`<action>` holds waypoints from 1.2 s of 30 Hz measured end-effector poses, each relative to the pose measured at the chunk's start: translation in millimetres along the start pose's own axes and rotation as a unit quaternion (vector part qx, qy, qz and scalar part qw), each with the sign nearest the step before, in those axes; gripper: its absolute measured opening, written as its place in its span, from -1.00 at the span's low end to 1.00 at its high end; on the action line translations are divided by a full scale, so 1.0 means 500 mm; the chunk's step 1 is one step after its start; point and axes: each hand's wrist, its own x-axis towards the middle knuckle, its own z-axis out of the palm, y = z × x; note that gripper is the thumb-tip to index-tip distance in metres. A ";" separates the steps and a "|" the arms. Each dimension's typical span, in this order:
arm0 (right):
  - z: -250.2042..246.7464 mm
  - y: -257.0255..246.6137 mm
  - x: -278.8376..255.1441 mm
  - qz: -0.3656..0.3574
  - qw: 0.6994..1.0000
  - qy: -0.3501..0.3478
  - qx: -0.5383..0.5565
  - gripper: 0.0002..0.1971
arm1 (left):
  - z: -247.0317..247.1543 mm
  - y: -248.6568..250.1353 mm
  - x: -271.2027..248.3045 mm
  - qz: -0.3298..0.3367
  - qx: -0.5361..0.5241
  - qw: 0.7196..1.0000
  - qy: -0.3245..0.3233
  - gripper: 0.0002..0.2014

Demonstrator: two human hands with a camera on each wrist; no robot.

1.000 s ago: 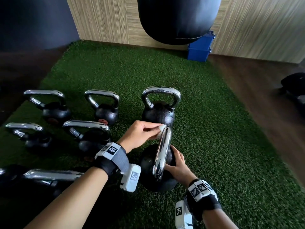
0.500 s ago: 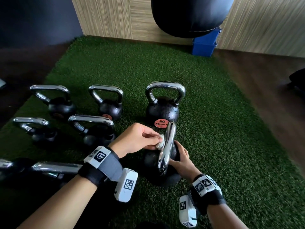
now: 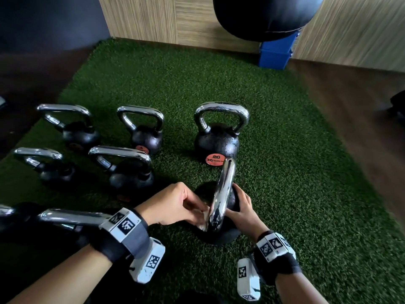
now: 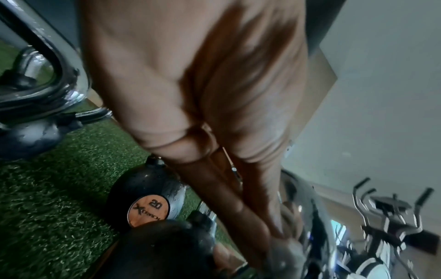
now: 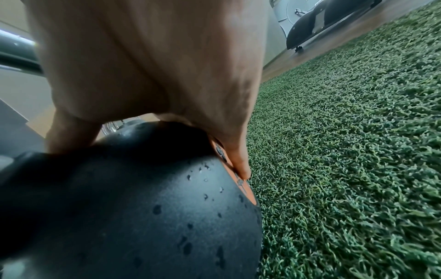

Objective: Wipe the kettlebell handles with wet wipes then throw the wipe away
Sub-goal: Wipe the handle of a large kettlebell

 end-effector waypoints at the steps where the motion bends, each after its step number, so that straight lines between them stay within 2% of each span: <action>1: 0.001 0.000 0.000 -0.002 1.000 0.000 -0.002 -0.01 | 0.001 -0.001 0.004 0.004 0.021 1.000 0.003 -0.77; 6: -0.003 0.000 0.002 -0.010 1.000 0.012 -0.024 -0.02 | 0.030 -0.022 0.011 0.025 0.033 0.998 0.042 -0.77; 10: -0.015 -0.012 -0.003 -0.006 0.999 0.009 -0.039 0.16 | 0.024 -0.025 0.023 0.033 0.012 0.999 -0.002 -0.78; 13: -0.032 -0.030 -0.008 -0.006 0.999 -0.025 -0.036 0.16 | -0.005 -0.027 0.048 0.019 -0.005 1.000 -0.007 -0.77; 15: -0.066 -0.050 -0.004 0.005 0.994 -0.081 -0.070 0.00 | -0.024 -0.021 0.065 0.015 -0.078 0.996 0.030 -0.79; 16: -0.089 -0.063 -0.001 0.003 0.989 -0.099 -0.107 -0.16 | -0.030 -0.016 0.071 0.016 -0.123 0.991 0.052 -0.80; 17: -0.110 -0.077 0.002 -0.011 0.985 -0.089 -0.148 -0.36 | -0.035 -0.010 0.074 0.016 -0.155 0.985 0.076 -0.81; 19: -0.140 -0.112 0.000 -0.096 0.980 0.029 -0.172 -0.71 | -0.043 0.004 0.079 0.029 -0.179 0.977 0.115 -0.84; 21: -0.156 -0.151 -0.018 -0.219 0.963 0.137 -0.072 -0.85 | -0.044 0.027 0.079 0.053 -0.197 0.968 0.143 -0.85; 22: -0.160 -0.173 -0.032 -0.268 0.951 0.146 -0.036 -0.86 | -0.042 0.041 0.077 0.061 -0.211 0.963 0.158 -0.88; 24: -0.161 -0.208 -0.059 -0.311 0.943 0.113 -0.034 -0.82 | -0.037 0.069 0.068 0.078 -0.250 0.948 0.179 -0.85; 27: -0.151 -0.243 -0.090 -0.321 0.941 0.073 -0.086 -0.65 | -0.026 0.106 0.053 0.101 -0.296 0.928 0.204 -0.84; 29: -0.136 -0.256 -0.101 -0.327 0.940 0.076 -0.060 -0.60 | -0.016 0.122 0.045 0.112 -0.306 0.920 0.220 -0.87; 33: -0.115 -0.258 -0.106 -0.351 0.932 0.092 0.001 -0.59 | 0.005 0.135 0.031 0.118 -0.321 0.906 0.248 -0.85; 36: -0.110 -0.247 -0.104 -0.373 0.921 0.111 -0.001 -0.64 | 0.018 0.141 0.026 0.095 -0.307 0.915 0.242 -0.75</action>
